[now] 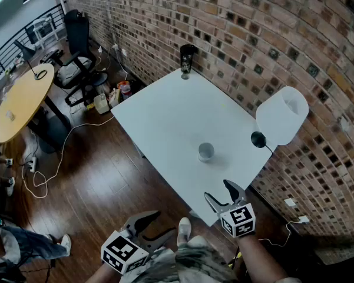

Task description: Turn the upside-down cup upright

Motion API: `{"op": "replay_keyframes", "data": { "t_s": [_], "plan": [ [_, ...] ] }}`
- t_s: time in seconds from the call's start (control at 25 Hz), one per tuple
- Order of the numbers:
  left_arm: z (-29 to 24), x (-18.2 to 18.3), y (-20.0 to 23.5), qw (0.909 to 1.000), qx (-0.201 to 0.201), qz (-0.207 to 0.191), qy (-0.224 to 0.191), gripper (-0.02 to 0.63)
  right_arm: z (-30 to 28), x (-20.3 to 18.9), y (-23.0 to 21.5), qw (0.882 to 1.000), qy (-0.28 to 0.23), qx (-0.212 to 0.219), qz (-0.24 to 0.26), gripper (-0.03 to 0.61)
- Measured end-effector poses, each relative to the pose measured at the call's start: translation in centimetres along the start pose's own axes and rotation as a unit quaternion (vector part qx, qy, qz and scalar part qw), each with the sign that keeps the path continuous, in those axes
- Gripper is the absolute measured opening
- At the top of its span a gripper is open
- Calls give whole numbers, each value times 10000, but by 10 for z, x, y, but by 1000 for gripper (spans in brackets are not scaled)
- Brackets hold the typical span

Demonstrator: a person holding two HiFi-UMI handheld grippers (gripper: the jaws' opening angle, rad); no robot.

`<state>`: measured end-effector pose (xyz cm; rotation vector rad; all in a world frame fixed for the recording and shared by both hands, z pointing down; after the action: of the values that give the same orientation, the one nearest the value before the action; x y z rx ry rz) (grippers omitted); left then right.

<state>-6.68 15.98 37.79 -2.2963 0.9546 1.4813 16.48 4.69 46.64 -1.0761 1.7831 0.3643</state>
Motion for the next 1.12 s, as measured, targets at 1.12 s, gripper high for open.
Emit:
{"op": "replay_keyframes", "data": {
  "t_s": [1.12],
  "plan": [
    [-80, 49, 177, 9951, -914, -266, 280, 253, -186, -8, -113, 9891, 882, -1174, 138, 301]
  ]
}}
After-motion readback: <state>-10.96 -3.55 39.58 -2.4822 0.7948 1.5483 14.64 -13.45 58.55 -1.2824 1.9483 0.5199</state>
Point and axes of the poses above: the fingertips, and each gripper's own axes: z backward along the fingers, y to its left, x out of its top, the point moved 7 cm from there along z, backward along the fingers, and after that the axes turned 11 degrees about -z, right-handed, at the moved point
